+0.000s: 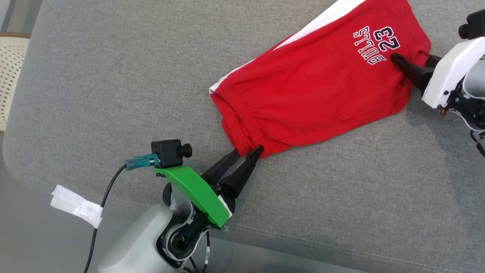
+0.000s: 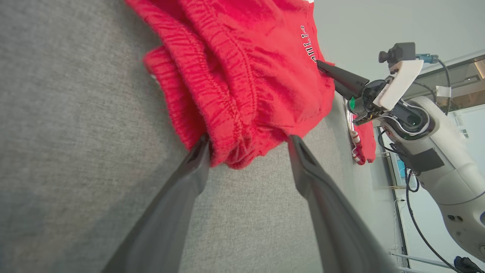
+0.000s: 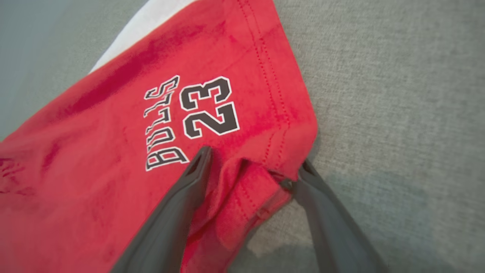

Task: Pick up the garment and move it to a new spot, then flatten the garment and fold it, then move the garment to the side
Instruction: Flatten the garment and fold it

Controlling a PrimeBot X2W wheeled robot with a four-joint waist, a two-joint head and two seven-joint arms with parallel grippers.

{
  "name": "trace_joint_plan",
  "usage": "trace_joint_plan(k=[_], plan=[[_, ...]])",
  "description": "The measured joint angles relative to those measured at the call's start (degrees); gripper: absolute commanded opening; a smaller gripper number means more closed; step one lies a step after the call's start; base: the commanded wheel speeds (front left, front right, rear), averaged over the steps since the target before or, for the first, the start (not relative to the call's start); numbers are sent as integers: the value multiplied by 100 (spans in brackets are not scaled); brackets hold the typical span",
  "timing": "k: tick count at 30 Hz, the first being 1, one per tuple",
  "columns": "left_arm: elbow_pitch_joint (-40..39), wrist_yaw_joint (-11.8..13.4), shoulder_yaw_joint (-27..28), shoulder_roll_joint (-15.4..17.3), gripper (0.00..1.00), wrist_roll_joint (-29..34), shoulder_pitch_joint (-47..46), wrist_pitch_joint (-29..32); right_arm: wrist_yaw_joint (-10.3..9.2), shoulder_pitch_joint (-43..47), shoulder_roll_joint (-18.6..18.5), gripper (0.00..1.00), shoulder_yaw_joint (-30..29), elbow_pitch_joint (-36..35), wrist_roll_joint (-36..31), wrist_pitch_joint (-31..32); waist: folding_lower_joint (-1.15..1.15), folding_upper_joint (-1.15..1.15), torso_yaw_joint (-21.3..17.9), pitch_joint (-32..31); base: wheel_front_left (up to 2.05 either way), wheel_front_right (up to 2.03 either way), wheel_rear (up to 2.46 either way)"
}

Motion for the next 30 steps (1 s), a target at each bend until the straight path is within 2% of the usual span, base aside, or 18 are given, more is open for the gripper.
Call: trace_joint_plan(k=[14,16,17,18,19,20,21,22,23,24,25,30], plan=[[322,-1,-64,-21,100,-153,-280,255,69,-171,81,100,62,-23,57,276,0,0,-126,59,0,0,0],[376,-1,-93,-20,100,-127,-331,282,73,-219,111,83,111,-23,57,302,0,0,-164,68,0,0,0],[407,-2,-127,-21,100,-107,-361,286,74,-233,130,82,131,-24,57,333,0,0,-185,73,0,0,0],[428,-7,-154,-24,100,-85,-386,299,75,-237,148,75,138,-24,57,342,0,0,-206,78,0,0,0],[447,-8,-168,-29,100,-84,-403,338,75,-237,163,66,148,-26,57,343,0,0,-227,83,0,0,0],[468,-9,-194,-31,100,-79,-427,341,76,-237,174,47,157,-26,57,344,0,0,-247,88,0,0,0],[490,-9,-213,-35,95,-79,-453,367,78,-237,181,38,168,-24,58,358,0,0,-266,93,0,0,0],[513,-18,-224,-44,60,-80,-474,406,87,-237,192,10,176,-22,69,394,0,0,-284,96,0,0,0],[532,-48,-258,-55,33,-80,-497,446,104,-236,198,0,176,-20,100,410,0,0,-298,98,0,0,0],[556,-53,-280,-56,24,-80,-524,486,124,-232,207,0,180,-19,129,426,0,0,-307,100,0,0,0],[581,-55,-290,-55,0,-82,-543,532,124,-230,226,0,179,-13,165,441,0,0,-312,101,0,0,0],[689,-70,-318,-2,0,-176,-564,777,142,-201,261,0,166,21,257,461,0,0,-323,51,0,0,0]])
